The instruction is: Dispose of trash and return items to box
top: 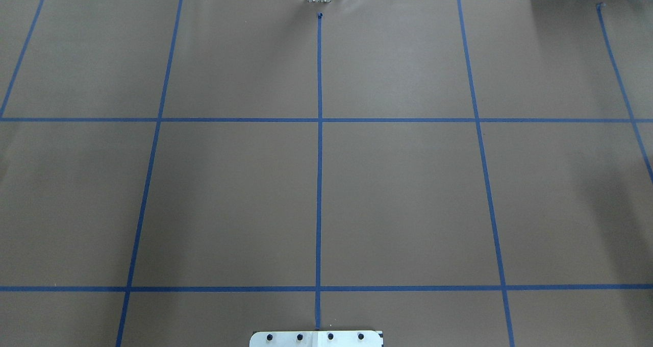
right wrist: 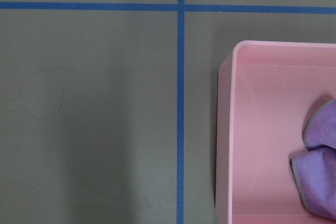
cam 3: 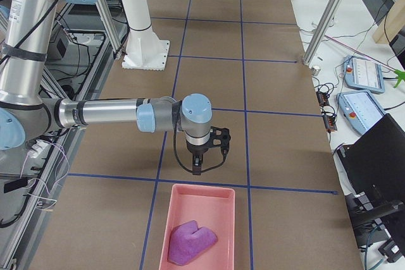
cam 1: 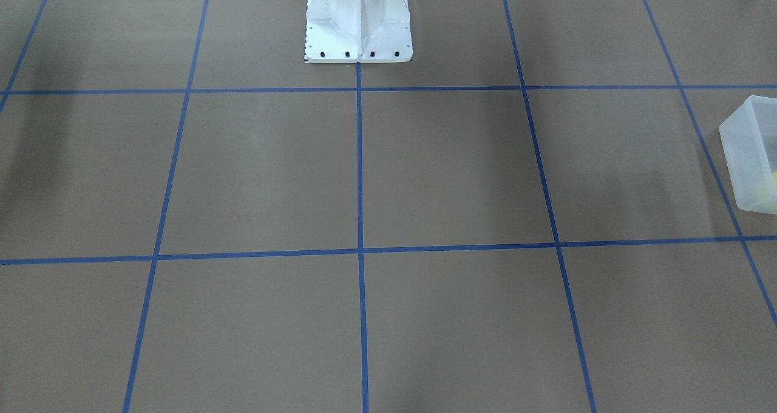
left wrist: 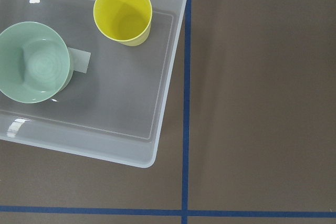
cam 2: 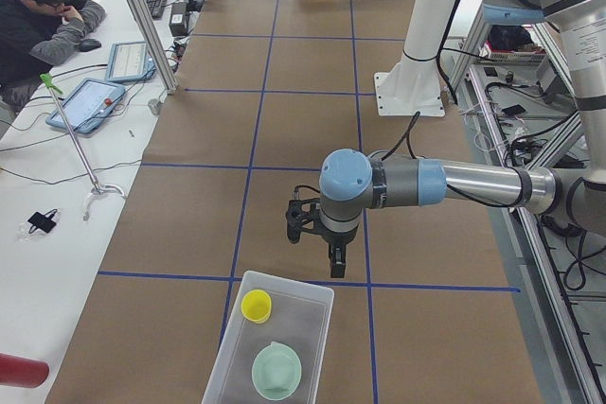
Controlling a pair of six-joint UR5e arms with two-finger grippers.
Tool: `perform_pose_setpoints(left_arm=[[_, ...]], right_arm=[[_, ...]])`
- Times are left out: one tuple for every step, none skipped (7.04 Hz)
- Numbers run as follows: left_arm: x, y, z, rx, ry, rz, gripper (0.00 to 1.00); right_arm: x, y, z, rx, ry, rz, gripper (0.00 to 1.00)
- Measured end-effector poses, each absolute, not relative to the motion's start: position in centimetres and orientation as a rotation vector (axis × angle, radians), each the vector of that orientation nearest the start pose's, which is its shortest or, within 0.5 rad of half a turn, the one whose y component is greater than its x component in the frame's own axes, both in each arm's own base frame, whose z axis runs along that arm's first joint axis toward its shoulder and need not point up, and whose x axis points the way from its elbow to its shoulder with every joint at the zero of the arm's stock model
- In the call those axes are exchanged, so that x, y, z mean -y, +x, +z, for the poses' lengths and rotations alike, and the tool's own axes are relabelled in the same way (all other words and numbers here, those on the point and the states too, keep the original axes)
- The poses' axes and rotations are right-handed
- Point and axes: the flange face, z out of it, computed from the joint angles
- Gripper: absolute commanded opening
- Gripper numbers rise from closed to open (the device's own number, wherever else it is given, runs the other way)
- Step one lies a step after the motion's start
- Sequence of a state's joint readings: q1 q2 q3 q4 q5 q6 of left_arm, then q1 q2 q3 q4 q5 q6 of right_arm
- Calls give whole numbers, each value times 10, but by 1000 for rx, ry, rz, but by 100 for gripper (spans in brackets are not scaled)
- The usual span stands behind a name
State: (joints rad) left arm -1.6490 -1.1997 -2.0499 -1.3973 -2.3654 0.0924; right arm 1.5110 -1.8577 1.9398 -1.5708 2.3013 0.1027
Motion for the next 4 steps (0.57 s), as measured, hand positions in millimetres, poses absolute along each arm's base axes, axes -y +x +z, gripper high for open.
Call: perform_pose_setpoints(left_arm=[[326,-88,591,-796,10,-11,99],[326,-88,590,-796,12,-9,99],[326,-88,589,-796,14,-8,99],[326,-88,589,-796,16,-8,99]], right_arm=[[379,44,601,739,23,9,100],[380,44,600,741,26,7,100],[380,43,599,742,27,5,100],[381,43,598,742,28,3,100]])
